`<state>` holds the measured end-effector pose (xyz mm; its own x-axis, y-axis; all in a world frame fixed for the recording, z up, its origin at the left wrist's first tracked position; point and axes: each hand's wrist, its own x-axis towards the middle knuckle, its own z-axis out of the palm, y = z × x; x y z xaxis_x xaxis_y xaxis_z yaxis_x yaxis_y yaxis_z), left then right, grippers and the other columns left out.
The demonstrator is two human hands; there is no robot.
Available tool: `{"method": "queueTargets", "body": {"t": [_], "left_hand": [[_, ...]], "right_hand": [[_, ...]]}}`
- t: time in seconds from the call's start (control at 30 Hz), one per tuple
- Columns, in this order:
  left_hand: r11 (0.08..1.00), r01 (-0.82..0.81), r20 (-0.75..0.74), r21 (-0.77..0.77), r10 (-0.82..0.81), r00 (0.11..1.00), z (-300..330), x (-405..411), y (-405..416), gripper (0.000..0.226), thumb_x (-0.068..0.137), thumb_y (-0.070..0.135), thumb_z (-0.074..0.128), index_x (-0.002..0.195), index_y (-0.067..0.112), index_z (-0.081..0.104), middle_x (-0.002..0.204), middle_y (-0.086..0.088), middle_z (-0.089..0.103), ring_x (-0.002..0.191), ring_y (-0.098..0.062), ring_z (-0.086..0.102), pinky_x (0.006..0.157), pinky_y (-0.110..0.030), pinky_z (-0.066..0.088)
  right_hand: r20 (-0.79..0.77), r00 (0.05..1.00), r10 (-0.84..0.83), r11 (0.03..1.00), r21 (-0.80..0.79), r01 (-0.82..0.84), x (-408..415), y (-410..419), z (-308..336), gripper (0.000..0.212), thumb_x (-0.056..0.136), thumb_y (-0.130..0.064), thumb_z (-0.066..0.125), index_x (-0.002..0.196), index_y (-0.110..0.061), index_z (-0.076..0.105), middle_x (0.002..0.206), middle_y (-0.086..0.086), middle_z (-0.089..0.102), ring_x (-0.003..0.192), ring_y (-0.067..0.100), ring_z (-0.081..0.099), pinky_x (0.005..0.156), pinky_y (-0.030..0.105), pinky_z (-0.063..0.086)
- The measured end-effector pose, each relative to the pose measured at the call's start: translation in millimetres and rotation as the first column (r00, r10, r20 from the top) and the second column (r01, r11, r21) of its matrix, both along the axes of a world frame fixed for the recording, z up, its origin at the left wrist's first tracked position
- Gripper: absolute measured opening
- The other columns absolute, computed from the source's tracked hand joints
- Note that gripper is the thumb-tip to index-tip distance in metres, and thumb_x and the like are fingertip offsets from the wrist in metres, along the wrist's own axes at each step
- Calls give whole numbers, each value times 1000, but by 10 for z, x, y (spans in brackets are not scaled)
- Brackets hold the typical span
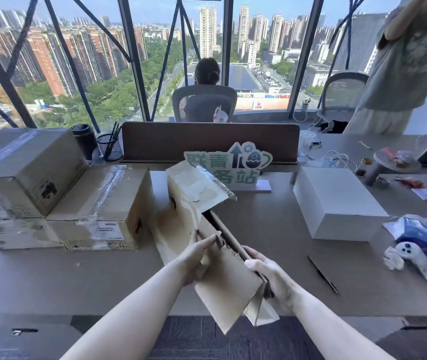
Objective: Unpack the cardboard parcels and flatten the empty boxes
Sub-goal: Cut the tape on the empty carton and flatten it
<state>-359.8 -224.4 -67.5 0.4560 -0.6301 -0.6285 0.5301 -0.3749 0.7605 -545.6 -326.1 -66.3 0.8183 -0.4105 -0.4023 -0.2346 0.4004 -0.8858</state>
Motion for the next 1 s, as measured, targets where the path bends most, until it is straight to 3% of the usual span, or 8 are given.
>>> {"method": "queueTargets", "body": {"t": [0.1, 0.23, 0.27, 0.3, 0.43, 0.6, 0.77, 1.0], "left_hand": [[999, 3, -140, 32, 1, 990, -134, -45, 67, 86, 64, 58, 83, 135, 22, 51, 112, -6, 73, 96, -21, 72, 71, -26, 53], [984, -169, -82, 61, 173, 981, -114, -42, 69, 59, 69, 37, 84, 116, 7, 65, 101, -11, 71, 92, -26, 63, 75, -31, 47], [966, -252, -49, 59, 255, 966, -122, 9, 57, 59, 64, 31, 88, 112, 5, 66, 98, -12, 70, 89, -28, 63, 78, -33, 50], [948, -315, -31, 38, 316, 948, -117, 63, 45, 60, 59, 26, 91, 110, 3, 68, 98, -13, 72, 89, -30, 66, 82, -38, 54], [923, -380, -2, -61, 381, 925, 68, 190, 59, 45, 79, 7, 78, 118, 6, 57, 109, -19, 71, 82, -30, 68, 68, -45, 60], [945, -304, 57, -120, 312, 948, 214, 298, 138, 33, 92, 6, 63, 123, 7, 51, 107, -18, 67, 76, -28, 66, 64, -39, 56], [960, -235, -23, -154, 234, 972, 489, 265, 71, 24, 101, 20, 51, 123, 12, 55, 94, -14, 69, 71, -28, 67, 53, -36, 57], [962, -74, -100, -264, 49, 994, 963, 189, -163, 50, 104, 44, 37, 121, 4, 63, 104, -15, 74, 91, -29, 71, 76, -37, 57]], "right_hand": [[6, 1000, 5, 1000, -15, -5, 7, -18, -77, 62, 76, -38, 72, 136, -29, 56, 124, 21, 64, 98, 30, 58, 88, 44, 39], [-27, 999, -20, 999, -31, 20, 3, -74, -79, 66, 69, -58, 79, 129, -39, 60, 119, 11, 67, 95, 33, 53, 87, 44, 42], [-46, 998, -30, 997, -68, 27, 12, -91, -39, 66, 67, -63, 78, 128, -40, 62, 116, 5, 68, 99, 13, 40, 86, 41, 44], [-56, 996, -63, 993, -104, 57, 27, -104, 8, 64, 71, -64, 76, 127, -38, 62, 114, 1, 71, 123, 39, 54, 88, 38, 47], [-54, 962, -268, 959, -111, 261, 53, -227, 53, 46, 88, -27, 71, 132, -22, 58, 96, -5, 73, 64, -1, 66, 56, 17, 48], [-45, 887, -460, 878, 124, 461, -19, -416, 255, 59, 92, -1, 58, 144, -22, 41, 100, 5, 71, 80, 19, 69, 56, 27, 54], [52, 934, -353, 930, 126, 345, -5, -553, 728, 23, 85, -10, 58, 108, -12, 58, 102, 17, 61, 75, 25, 65, 66, 32, 49], [137, 978, -156, 938, -291, 191, 113, -332, 1497, 33, 82, 10, 57, 105, -8, 75, 98, 20, 73, 77, 29, 67, 75, 40, 55]]}}
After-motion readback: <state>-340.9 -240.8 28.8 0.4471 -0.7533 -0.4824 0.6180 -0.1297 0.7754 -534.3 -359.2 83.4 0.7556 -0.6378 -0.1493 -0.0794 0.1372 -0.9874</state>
